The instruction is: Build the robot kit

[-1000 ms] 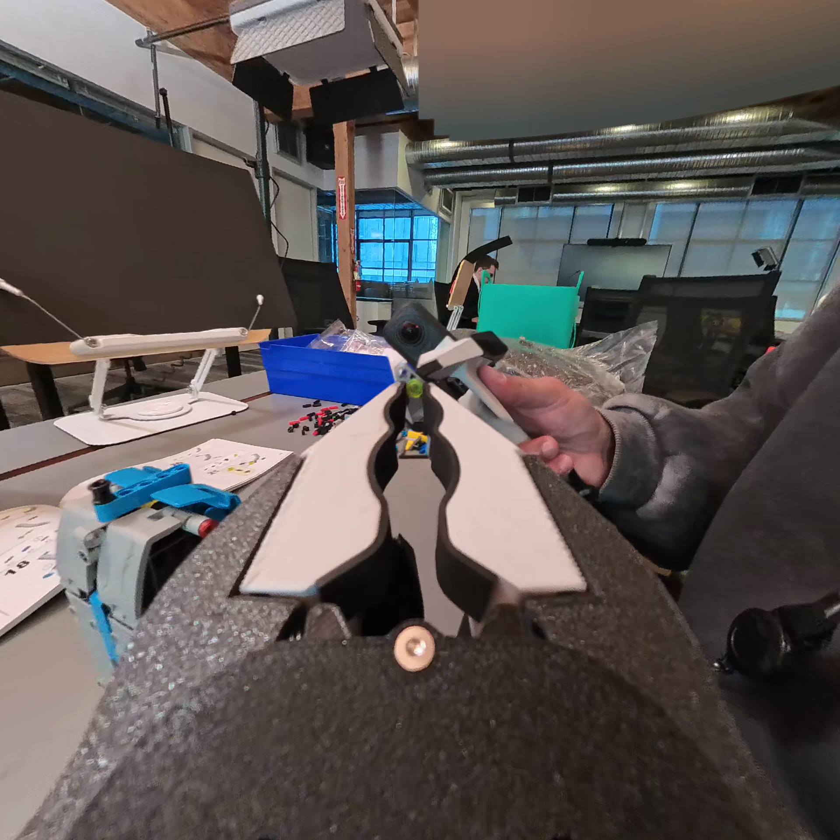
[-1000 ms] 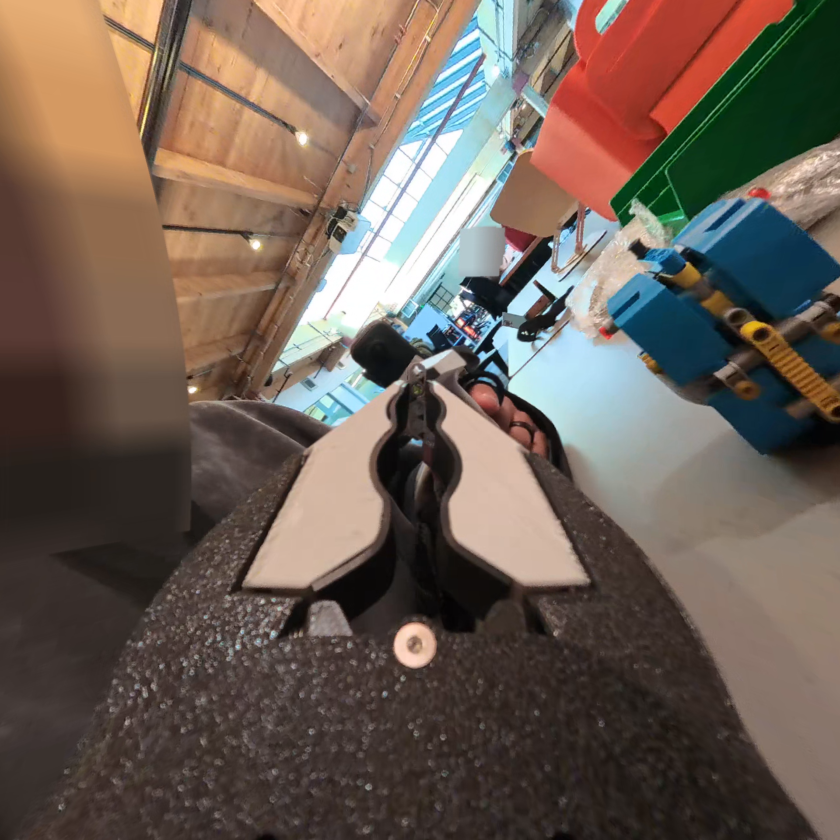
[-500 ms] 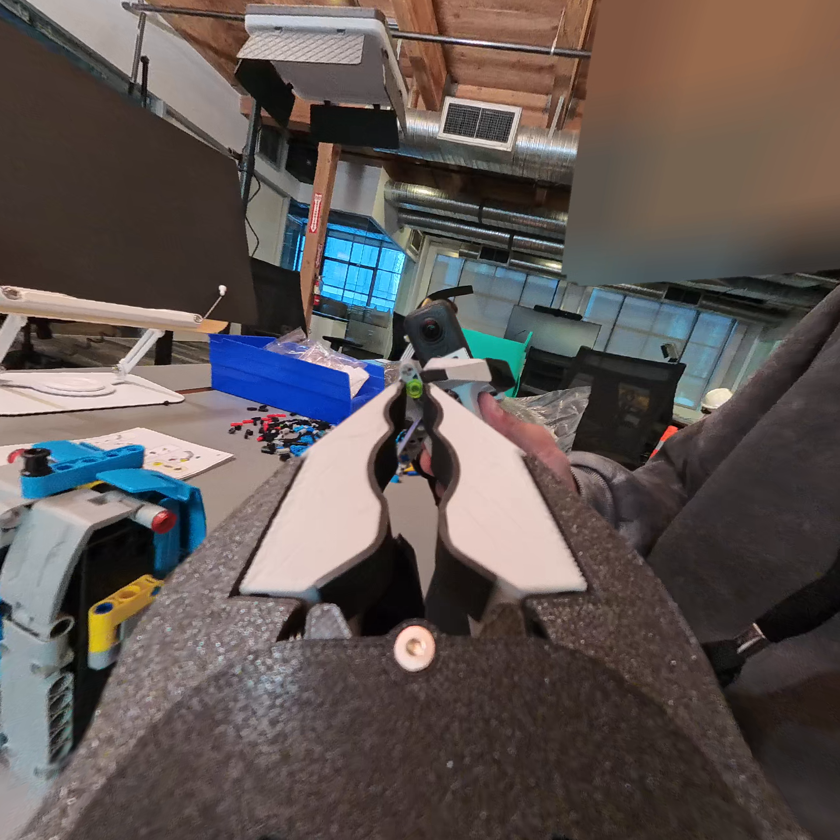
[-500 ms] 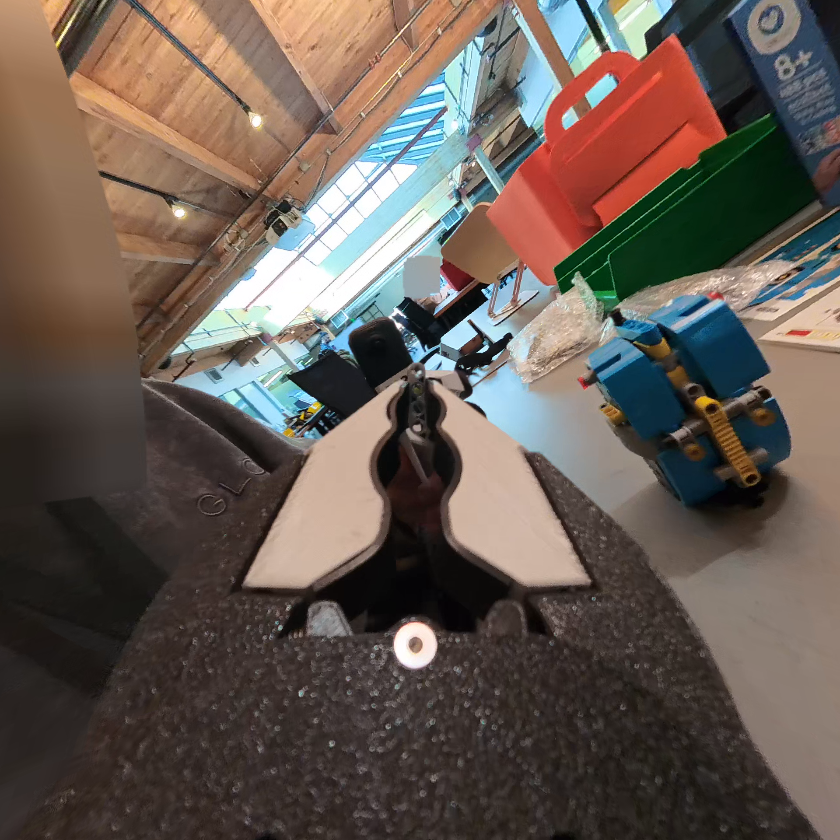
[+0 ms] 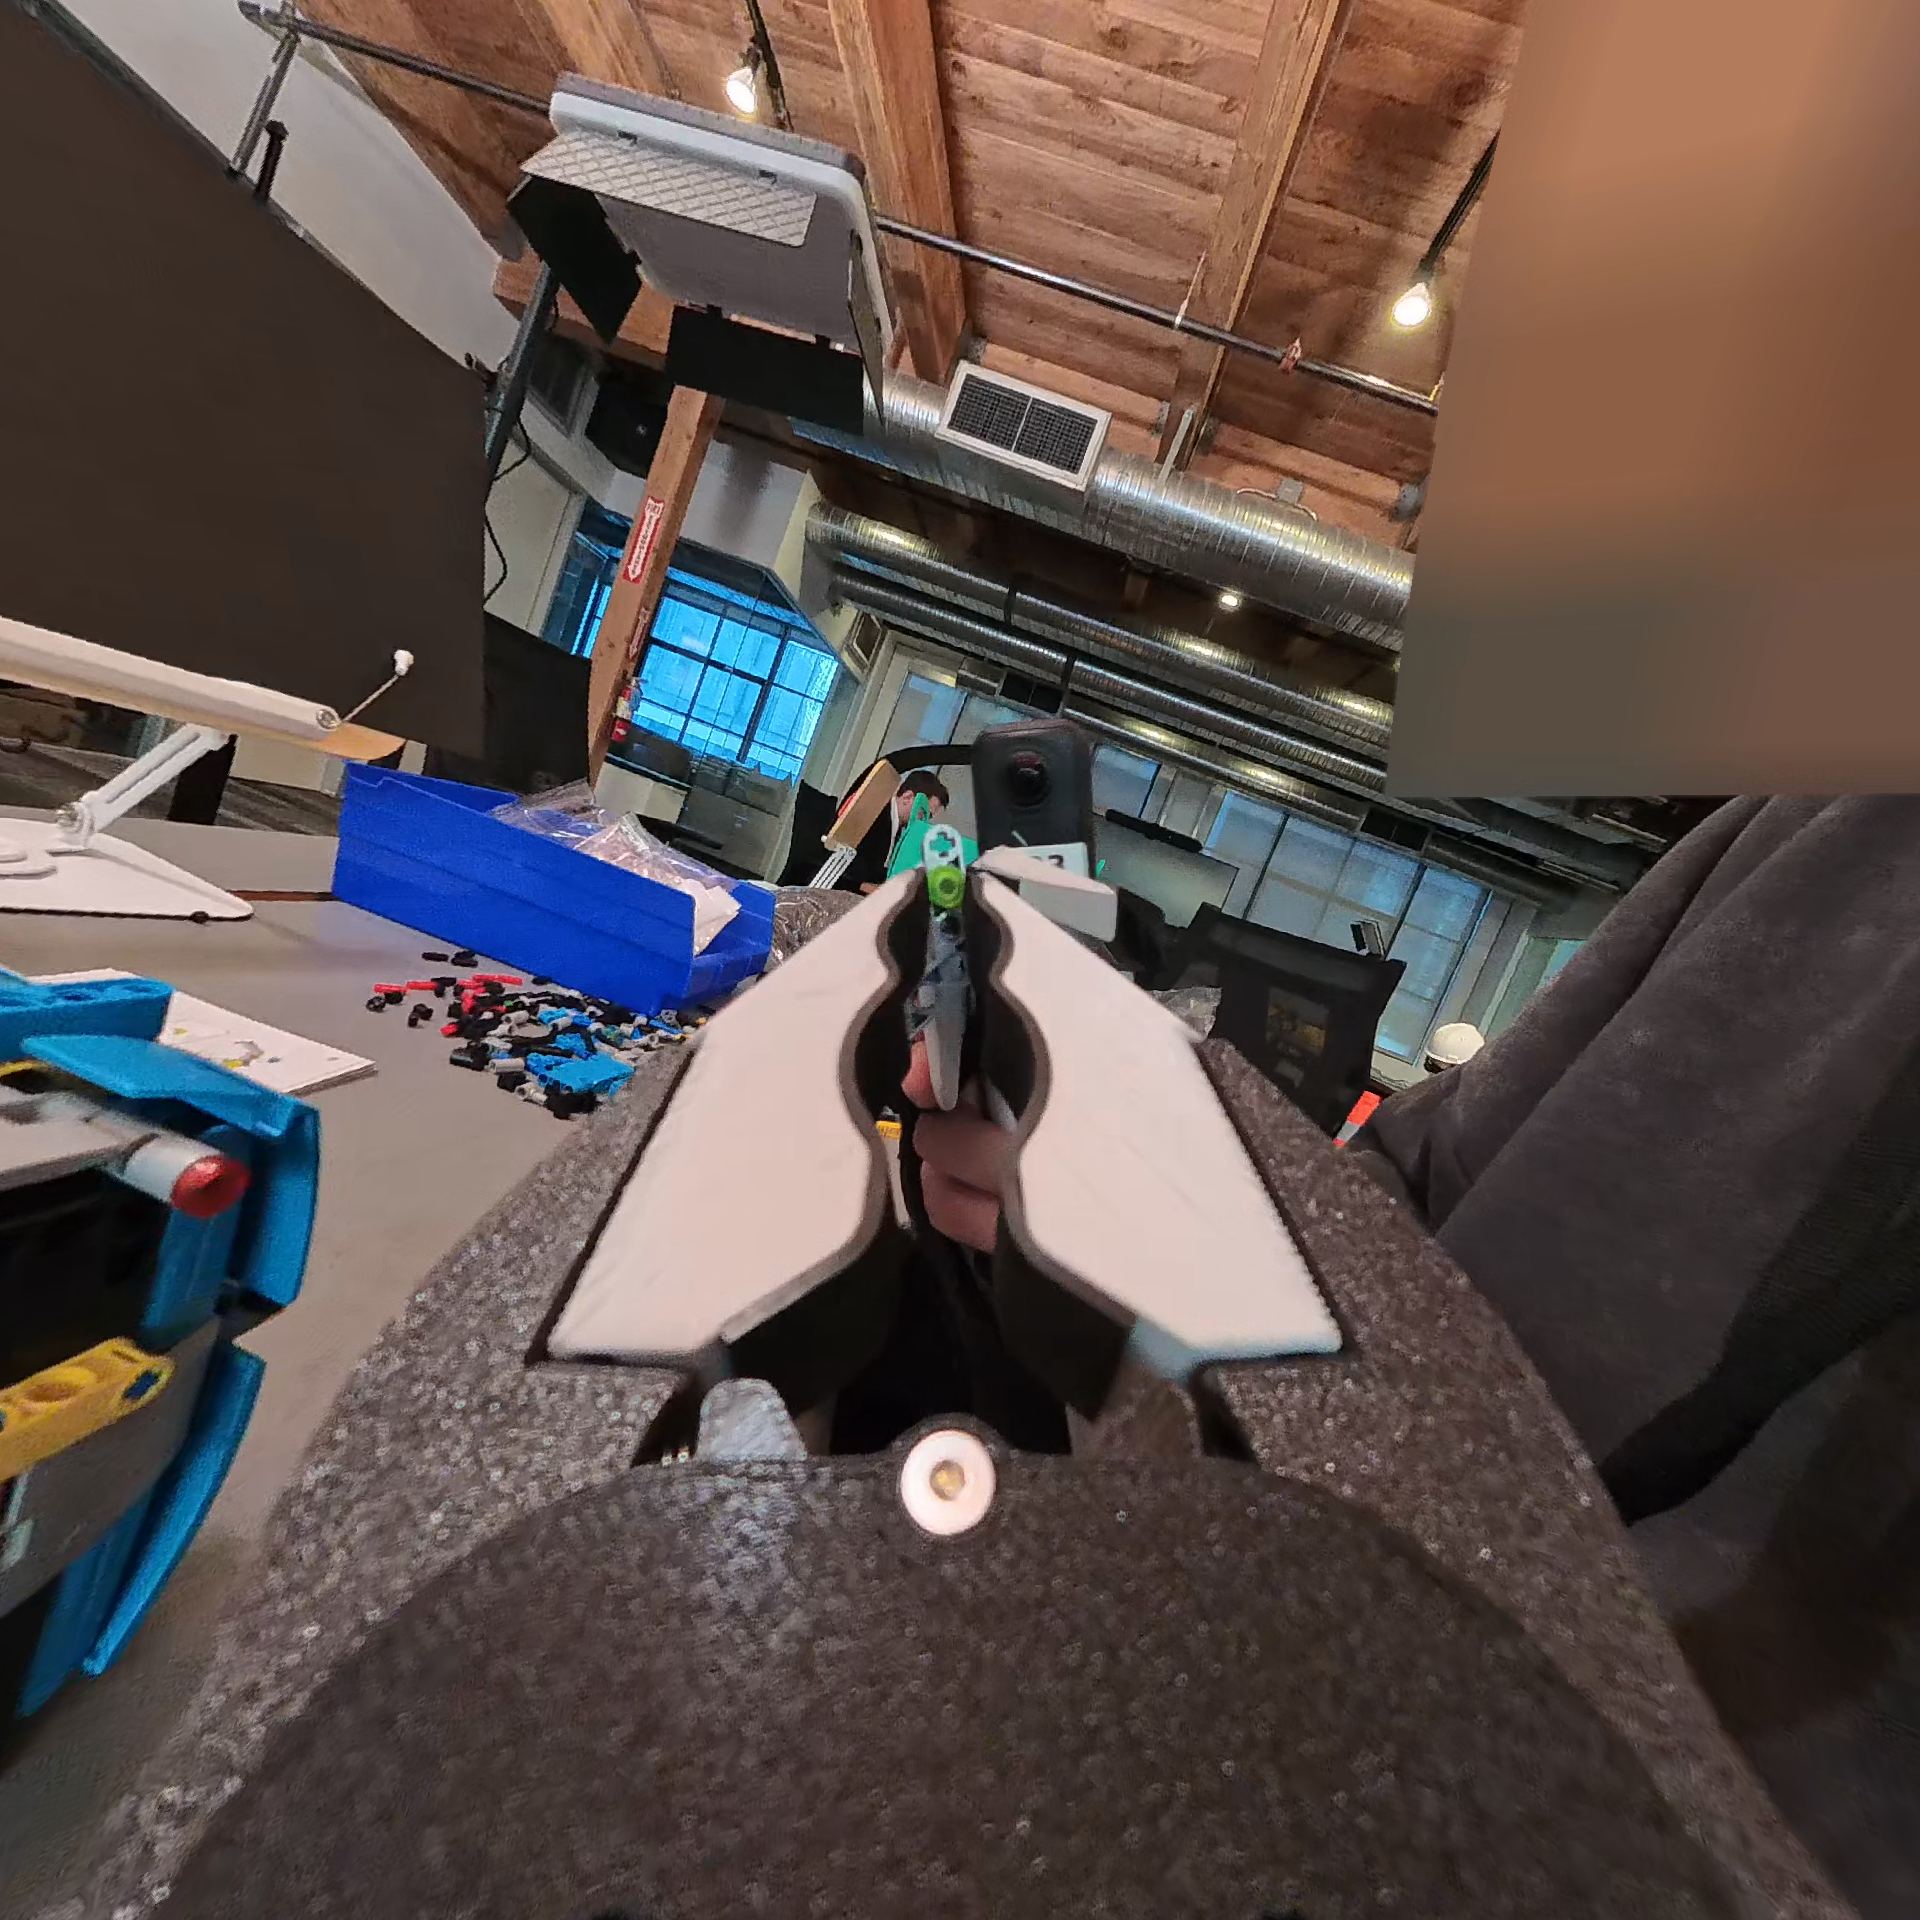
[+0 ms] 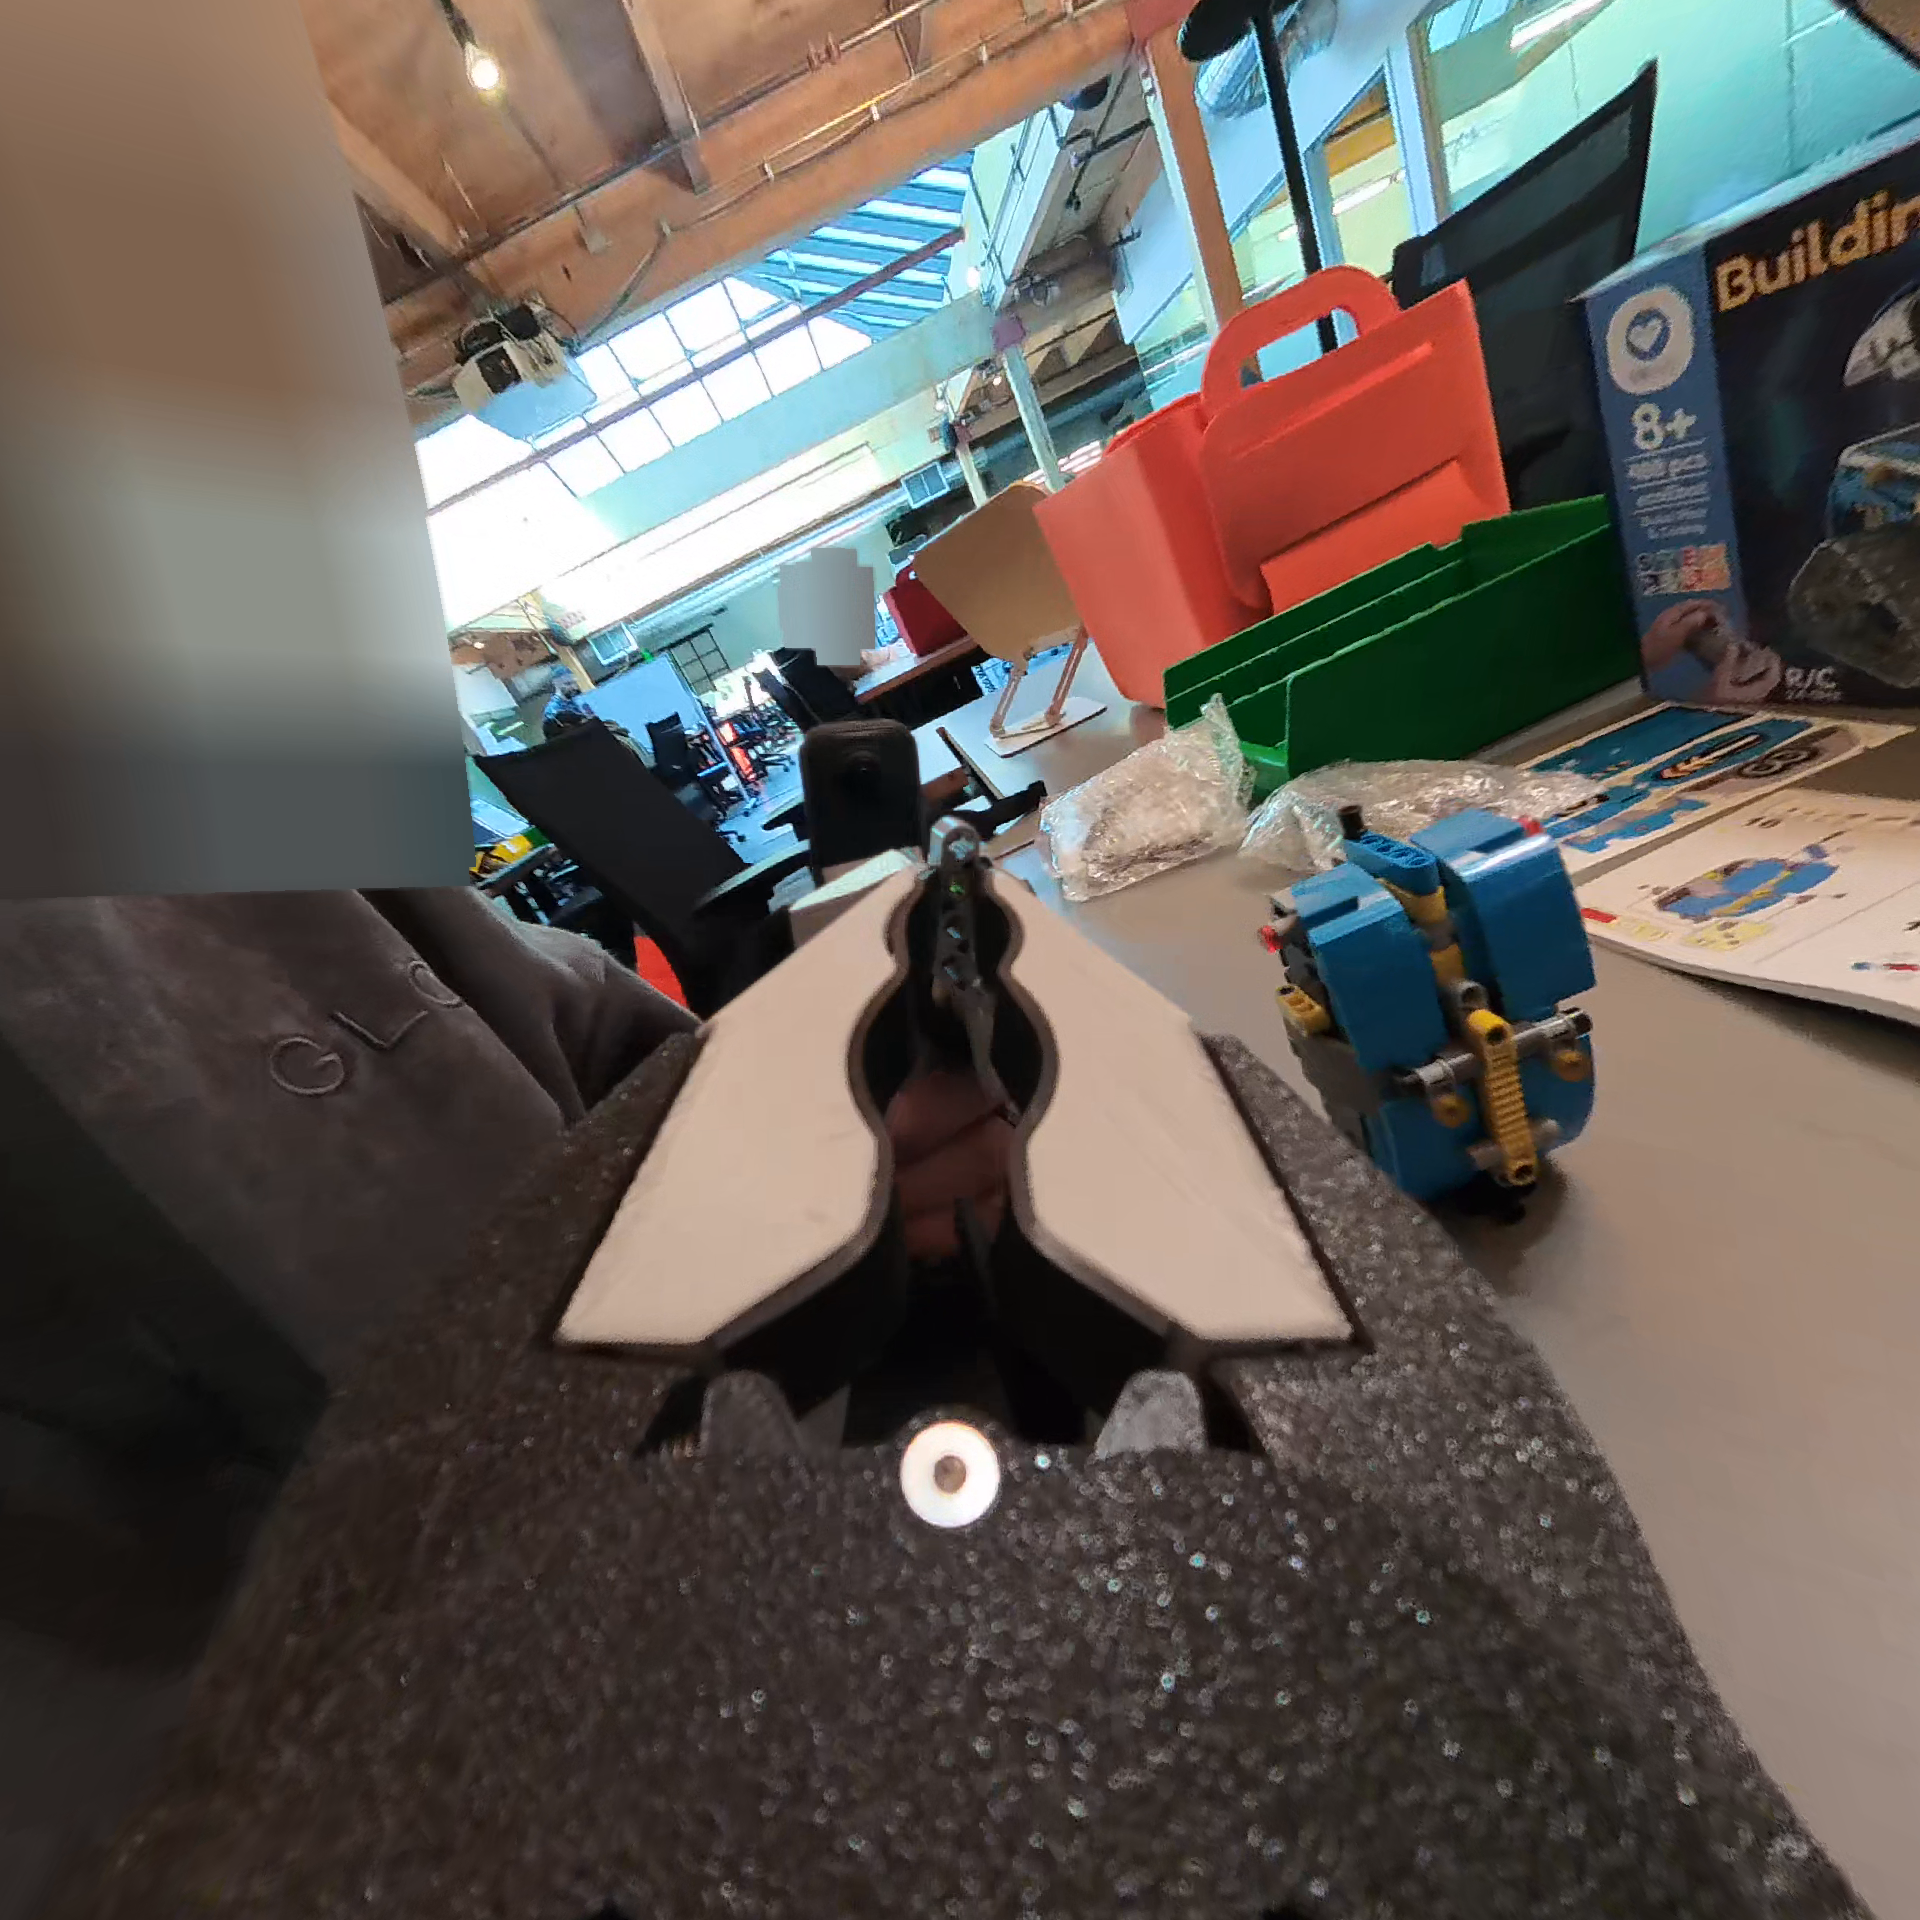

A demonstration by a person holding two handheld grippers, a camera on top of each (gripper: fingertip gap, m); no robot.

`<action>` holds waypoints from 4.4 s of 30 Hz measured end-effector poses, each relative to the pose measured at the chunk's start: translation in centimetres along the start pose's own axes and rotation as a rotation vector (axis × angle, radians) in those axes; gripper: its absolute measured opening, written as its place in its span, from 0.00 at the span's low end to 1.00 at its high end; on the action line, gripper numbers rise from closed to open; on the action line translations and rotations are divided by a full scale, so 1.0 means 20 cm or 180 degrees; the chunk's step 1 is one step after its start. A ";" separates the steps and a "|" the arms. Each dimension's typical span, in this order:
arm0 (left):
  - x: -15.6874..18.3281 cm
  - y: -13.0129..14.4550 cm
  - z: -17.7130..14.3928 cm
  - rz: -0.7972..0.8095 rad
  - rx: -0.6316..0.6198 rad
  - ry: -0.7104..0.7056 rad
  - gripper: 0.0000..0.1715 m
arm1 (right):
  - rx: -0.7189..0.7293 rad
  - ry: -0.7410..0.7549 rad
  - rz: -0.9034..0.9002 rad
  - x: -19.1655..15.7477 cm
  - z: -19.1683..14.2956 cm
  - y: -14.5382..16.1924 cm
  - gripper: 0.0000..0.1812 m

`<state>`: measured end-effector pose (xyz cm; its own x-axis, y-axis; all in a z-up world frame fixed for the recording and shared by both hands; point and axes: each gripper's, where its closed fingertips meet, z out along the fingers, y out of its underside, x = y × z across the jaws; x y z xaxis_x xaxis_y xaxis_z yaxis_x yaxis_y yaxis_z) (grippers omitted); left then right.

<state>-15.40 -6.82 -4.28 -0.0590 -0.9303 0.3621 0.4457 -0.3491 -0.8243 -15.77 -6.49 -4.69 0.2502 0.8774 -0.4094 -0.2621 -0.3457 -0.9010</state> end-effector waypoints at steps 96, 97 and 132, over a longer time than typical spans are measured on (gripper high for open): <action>0.02 0.20 0.04 0.0311 -0.0907 0.0073 0.04 | -0.0874 -0.0216 -0.0620 0.02 -0.14 0.18 0.04; 0.03 0.21 0.05 0.0285 -0.0904 0.0095 0.04 | -0.0931 -0.0164 -0.0737 0.02 -0.14 0.19 0.04; -0.29 0.81 0.04 0.1784 -0.3465 -0.0188 0.04 | -0.2617 0.0988 -0.1395 0.45 -0.60 0.54 0.14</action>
<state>-7.03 -7.03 -19.39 -0.0459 -0.9854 -0.1639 -0.5844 0.1595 -0.7956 -5.22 -6.42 -19.83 0.4351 0.8975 0.0717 0.6136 -0.2373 -0.7531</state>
